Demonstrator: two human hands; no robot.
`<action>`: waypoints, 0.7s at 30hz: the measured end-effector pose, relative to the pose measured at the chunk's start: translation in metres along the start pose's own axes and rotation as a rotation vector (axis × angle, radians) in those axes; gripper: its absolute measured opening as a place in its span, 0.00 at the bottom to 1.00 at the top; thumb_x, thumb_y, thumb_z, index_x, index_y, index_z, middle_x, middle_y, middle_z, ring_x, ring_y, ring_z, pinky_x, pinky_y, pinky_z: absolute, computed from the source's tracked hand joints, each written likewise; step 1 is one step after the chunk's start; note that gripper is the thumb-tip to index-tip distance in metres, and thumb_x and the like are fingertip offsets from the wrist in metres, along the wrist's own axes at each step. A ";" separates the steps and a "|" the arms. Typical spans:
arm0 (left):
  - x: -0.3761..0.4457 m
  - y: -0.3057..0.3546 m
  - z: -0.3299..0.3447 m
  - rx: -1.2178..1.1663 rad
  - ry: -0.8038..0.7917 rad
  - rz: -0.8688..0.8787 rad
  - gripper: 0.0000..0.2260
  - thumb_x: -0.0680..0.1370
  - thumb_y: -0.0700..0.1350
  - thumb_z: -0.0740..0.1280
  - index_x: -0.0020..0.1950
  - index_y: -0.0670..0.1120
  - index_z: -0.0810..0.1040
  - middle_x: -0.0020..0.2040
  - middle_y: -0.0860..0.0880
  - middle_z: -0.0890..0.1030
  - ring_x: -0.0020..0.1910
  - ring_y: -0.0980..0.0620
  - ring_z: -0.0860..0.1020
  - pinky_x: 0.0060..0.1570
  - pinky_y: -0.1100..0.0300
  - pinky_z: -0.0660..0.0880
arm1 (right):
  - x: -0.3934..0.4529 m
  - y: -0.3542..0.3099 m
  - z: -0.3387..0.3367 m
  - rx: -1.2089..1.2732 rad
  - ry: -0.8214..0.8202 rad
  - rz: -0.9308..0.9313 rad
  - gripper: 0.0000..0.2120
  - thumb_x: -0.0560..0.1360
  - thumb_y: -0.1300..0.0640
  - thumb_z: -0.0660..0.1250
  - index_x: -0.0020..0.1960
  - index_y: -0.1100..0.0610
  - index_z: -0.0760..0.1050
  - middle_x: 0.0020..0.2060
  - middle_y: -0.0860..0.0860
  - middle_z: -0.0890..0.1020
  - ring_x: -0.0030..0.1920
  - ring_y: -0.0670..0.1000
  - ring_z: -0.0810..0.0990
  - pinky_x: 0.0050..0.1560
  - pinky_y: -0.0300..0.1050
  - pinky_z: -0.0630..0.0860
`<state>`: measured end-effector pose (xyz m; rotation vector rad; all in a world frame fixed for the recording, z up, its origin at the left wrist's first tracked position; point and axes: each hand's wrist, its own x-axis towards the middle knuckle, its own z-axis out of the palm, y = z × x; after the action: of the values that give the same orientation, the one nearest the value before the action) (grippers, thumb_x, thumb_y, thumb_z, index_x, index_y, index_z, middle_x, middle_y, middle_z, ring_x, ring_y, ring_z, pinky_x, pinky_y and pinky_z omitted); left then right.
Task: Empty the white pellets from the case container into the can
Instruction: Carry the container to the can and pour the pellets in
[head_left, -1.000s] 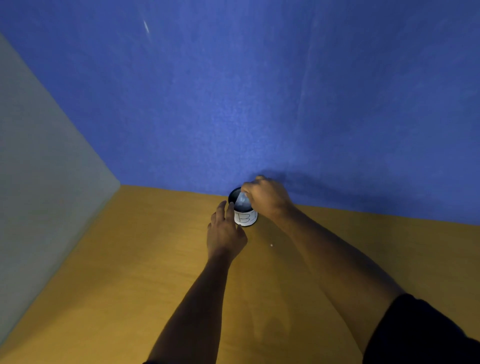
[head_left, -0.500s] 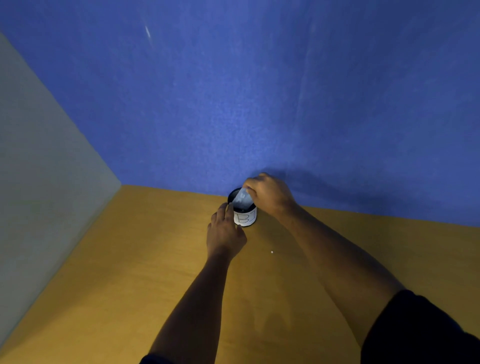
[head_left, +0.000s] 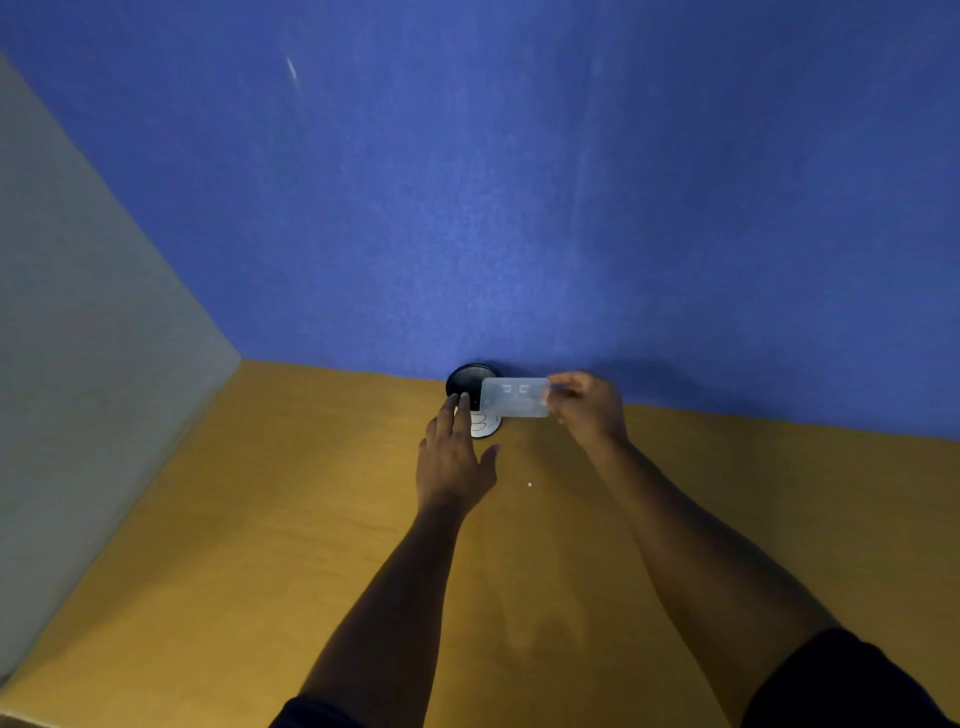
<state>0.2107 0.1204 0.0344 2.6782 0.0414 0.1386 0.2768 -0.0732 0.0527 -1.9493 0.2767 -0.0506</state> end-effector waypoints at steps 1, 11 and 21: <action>-0.005 0.002 0.001 -0.012 -0.001 0.015 0.39 0.76 0.58 0.69 0.81 0.46 0.56 0.80 0.47 0.62 0.76 0.45 0.66 0.70 0.47 0.71 | -0.007 0.006 -0.002 0.015 -0.009 0.028 0.10 0.73 0.61 0.72 0.54 0.57 0.84 0.43 0.52 0.86 0.37 0.48 0.82 0.39 0.43 0.80; -0.069 0.001 0.034 -0.080 -0.259 0.018 0.37 0.76 0.54 0.72 0.80 0.47 0.61 0.77 0.49 0.67 0.74 0.47 0.70 0.69 0.51 0.73 | -0.068 0.069 -0.015 0.015 -0.211 0.224 0.08 0.74 0.67 0.71 0.53 0.62 0.83 0.46 0.56 0.86 0.37 0.48 0.81 0.36 0.42 0.77; -0.097 -0.013 0.046 0.045 -0.349 0.010 0.30 0.78 0.48 0.70 0.77 0.43 0.65 0.72 0.45 0.70 0.69 0.43 0.73 0.63 0.49 0.77 | -0.085 0.086 0.001 -0.225 -0.258 0.125 0.07 0.77 0.58 0.71 0.52 0.60 0.84 0.42 0.53 0.87 0.39 0.48 0.85 0.40 0.43 0.83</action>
<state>0.1188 0.1071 -0.0209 2.7074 -0.0789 -0.3306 0.1794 -0.0846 -0.0182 -2.1294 0.2404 0.3243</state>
